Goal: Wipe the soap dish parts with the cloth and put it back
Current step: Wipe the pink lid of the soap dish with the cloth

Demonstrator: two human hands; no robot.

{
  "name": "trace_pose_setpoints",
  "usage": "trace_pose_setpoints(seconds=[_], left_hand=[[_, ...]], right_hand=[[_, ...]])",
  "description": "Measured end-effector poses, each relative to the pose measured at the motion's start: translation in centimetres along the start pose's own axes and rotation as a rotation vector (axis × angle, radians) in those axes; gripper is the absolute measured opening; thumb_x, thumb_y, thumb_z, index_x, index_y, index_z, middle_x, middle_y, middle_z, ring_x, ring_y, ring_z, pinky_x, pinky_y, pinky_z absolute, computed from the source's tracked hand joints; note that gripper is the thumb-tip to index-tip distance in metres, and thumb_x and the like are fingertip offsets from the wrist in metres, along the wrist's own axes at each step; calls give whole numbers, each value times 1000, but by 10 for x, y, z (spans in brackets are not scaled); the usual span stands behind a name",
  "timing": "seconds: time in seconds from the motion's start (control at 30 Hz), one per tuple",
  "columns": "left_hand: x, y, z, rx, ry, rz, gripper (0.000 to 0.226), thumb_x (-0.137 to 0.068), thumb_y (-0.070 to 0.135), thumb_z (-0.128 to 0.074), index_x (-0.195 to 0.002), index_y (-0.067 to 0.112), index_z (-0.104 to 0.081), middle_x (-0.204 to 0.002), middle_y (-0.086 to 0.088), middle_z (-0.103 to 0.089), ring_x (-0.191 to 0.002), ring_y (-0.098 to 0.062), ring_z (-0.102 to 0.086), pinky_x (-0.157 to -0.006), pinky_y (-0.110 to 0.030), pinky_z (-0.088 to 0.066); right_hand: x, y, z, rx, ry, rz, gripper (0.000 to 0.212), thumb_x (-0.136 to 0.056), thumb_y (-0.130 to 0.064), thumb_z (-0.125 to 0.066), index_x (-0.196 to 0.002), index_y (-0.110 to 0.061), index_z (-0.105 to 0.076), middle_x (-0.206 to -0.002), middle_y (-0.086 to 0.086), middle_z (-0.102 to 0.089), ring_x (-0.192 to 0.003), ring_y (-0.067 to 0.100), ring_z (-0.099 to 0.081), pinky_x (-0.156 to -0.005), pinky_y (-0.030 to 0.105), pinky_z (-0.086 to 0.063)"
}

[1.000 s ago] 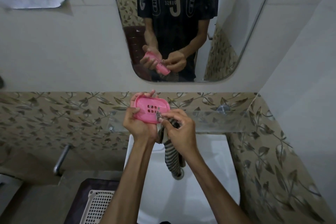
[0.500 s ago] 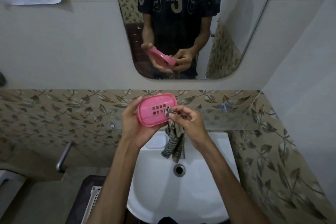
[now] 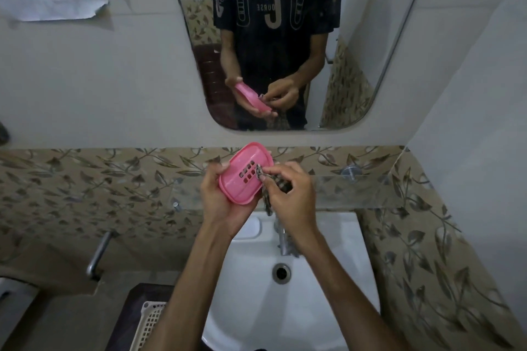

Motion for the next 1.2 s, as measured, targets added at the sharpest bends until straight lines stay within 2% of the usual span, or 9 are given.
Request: trace_pose_setpoints(seconds=[0.17, 0.3, 0.37, 0.47, 0.57, 0.7, 0.87, 1.0, 1.2], left_hand=[[-5, -4, -2, 3, 54, -35, 76, -79, 38, -52, -137, -10, -55, -153, -44, -41, -147, -55, -37, -128, -54, -23], [-4, -2, -3, -45, 77, -64, 47, -75, 33, -61, -109, 2, -66, -124, -34, -62, -111, -45, -66, -95, -43, -50], [-4, -2, -5, -50, 105, -67, 41, -76, 34, -60, -103, 4, -69, -118, -30, -63, -106, -45, -66, -96, -46, -51], [-5, -1, -4, -56, 102, -28, 58, -77, 36, -58, -118, -6, -63, -134, -39, -55, -131, -60, -52, -122, -59, -33], [-8, -2, -3, -66, 78, -44, 62, -75, 33, -65, -127, 5, -50, -139, -36, -44, -148, -62, -28, -127, -60, -20], [-11, -2, 3, -96, 81, -98, 89, -62, 37, -79, -136, -4, -52, -144, -43, -44, -141, -63, -40, -125, -63, -25], [-10, -8, 0, -172, 62, -181, 66, -71, 42, -68, -118, -4, -74, -126, -39, -66, -120, -48, -64, -107, -50, -52], [-12, -11, 1, -242, 94, -236, 56, -80, 44, -55, -109, 3, -81, -119, -29, -73, -106, -36, -71, -92, -39, -59], [-12, -13, 2, -245, 131, -271, 47, -85, 35, -50, -98, 5, -84, -97, -17, -78, -88, -28, -75, -75, -33, -63]], right_hand=[[25, -15, -13, -60, -33, 160, 8, -85, -6, -80, -91, -12, -80, -92, -3, -76, -88, 7, -71, -80, 24, -58], [2, -8, -2, -26, 4, 98, 12, -84, -2, -83, -91, -11, -82, -91, -6, -77, -84, 4, -70, -83, 30, -61], [2, -15, -2, -38, -37, 160, 12, -84, -1, -82, -90, -10, -82, -91, -2, -79, -85, 6, -71, -82, 31, -61], [12, -22, -7, -60, -195, 320, 14, -81, 4, -80, -90, -7, -83, -93, 2, -81, -88, 11, -74, -86, 28, -60], [0, -12, 1, -44, -109, 188, 12, -83, 2, -82, -92, -7, -83, -94, 2, -81, -89, 3, -71, -92, 30, -59], [9, -23, -6, -73, -215, 239, 8, -83, -7, -82, -90, -11, -83, -91, -2, -81, -87, -2, -71, -84, 20, -57], [8, -10, -6, -139, -82, -40, 12, -82, -6, -86, -90, -14, -83, -87, -5, -80, -79, 10, -74, -73, 28, -60], [19, -18, -15, -220, -151, -63, 11, -84, -14, -84, -92, -22, -82, -84, -11, -78, -70, 11, -73, -64, 26, -61], [23, -13, -23, -326, 59, -324, 11, -89, -14, -83, -96, -21, -82, -80, -10, -77, -68, 0, -68, -64, 19, -56]])
Point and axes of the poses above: each hand's wrist, its own x-axis away from the middle knuckle, its own z-axis out of the back of the hand, y = z × x, the point moved 3 cm from there along -x, towards the middle knuckle
